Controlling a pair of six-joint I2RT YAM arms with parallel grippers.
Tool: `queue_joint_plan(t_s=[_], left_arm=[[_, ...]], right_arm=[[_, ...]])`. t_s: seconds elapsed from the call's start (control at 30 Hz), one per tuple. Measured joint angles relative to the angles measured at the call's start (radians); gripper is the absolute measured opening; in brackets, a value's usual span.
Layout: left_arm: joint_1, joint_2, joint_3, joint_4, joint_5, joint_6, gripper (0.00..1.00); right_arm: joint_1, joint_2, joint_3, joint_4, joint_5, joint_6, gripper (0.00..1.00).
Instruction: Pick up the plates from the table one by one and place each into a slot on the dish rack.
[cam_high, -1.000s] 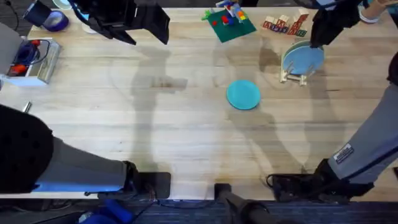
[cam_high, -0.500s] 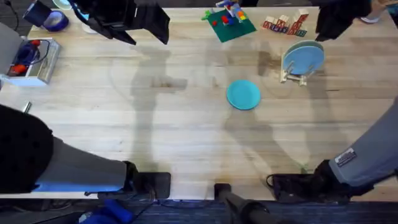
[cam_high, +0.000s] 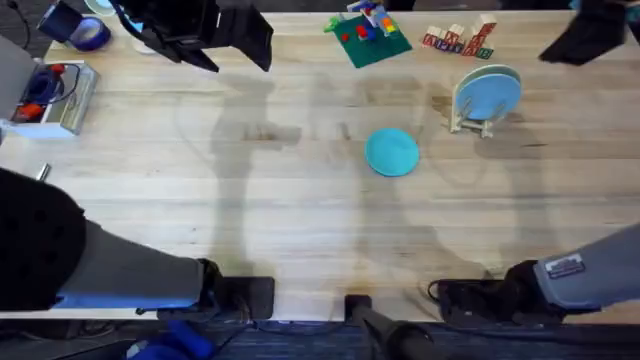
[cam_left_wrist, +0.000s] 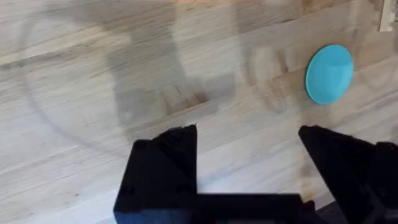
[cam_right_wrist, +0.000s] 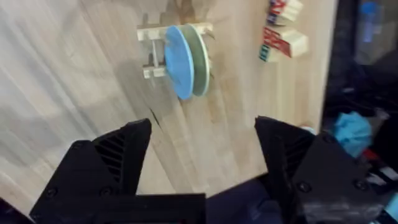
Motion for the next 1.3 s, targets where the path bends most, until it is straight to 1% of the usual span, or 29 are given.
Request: queue_joint_plan(t_s=[0.13,0.3,0.43,0.53,0.67,0.87,1.3], left_arm=[[0.000,0.000,0.000,0.000,0.000,0.000,0.995],[0.000,0.000,0.000,0.000,0.000,0.000,0.995],[0.000,0.000,0.000,0.000,0.000,0.000,0.994],[0.000,0.000,0.000,0.000,0.000,0.000,0.994],[0.000,0.000,0.000,0.000,0.000,0.000,0.995],[0.000,0.000,0.000,0.000,0.000,0.000,0.995],[0.000,0.000,0.000,0.000,0.000,0.000,0.995]], right_arm=[[0.000,-0.099,0.000,0.004,0.000,0.056,0.995],[0.000,-0.182,0.000,0.043,0.000,0.224,0.995],[0.000,-0.203,0.000,0.091,-0.001,0.413,0.996],[0.000,-0.203,0.000,0.093,-0.001,0.551,0.996],[0.000,-0.203,0.000,0.093,-0.001,0.665,0.996],[0.000,-0.203,0.000,0.095,-0.001,0.734,0.995],[0.000,-0.203,0.000,0.086,-0.001,0.755,0.992]])
